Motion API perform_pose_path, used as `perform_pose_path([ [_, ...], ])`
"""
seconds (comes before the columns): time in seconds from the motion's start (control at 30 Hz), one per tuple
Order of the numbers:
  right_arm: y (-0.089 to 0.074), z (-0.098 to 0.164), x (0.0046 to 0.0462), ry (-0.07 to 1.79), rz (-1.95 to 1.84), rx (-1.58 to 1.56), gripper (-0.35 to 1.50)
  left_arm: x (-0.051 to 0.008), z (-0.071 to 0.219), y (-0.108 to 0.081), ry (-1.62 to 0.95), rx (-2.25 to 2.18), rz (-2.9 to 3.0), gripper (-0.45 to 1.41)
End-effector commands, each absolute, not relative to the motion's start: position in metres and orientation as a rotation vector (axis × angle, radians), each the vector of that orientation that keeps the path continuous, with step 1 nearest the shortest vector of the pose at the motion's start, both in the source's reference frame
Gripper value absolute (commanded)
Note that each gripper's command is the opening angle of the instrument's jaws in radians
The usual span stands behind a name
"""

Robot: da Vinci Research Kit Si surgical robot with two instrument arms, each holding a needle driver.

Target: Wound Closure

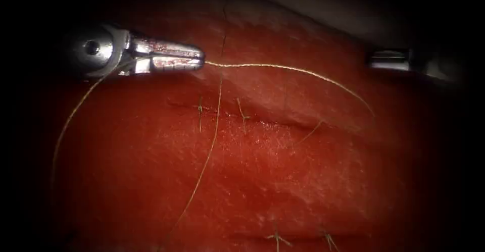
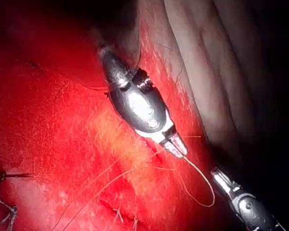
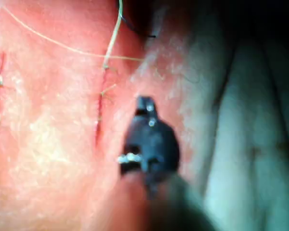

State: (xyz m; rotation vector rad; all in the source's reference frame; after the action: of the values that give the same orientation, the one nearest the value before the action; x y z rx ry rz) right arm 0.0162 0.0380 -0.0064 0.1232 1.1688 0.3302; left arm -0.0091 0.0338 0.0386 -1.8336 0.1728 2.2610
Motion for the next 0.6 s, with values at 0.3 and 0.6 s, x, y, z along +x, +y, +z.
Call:
perform_pose_path([
  [0.3,0.035,-0.004,0.0233,1.299,0.358,0.179,-0.35,-0.0128,0.045,0.034,0.249,-1.669,2.372,-0.35],
  [0.6,0.035,-0.007,0.0251,1.422,0.456,0.142,-0.35,-0.0158,0.051,0.031,0.249,-1.56,2.522,-0.35],
])
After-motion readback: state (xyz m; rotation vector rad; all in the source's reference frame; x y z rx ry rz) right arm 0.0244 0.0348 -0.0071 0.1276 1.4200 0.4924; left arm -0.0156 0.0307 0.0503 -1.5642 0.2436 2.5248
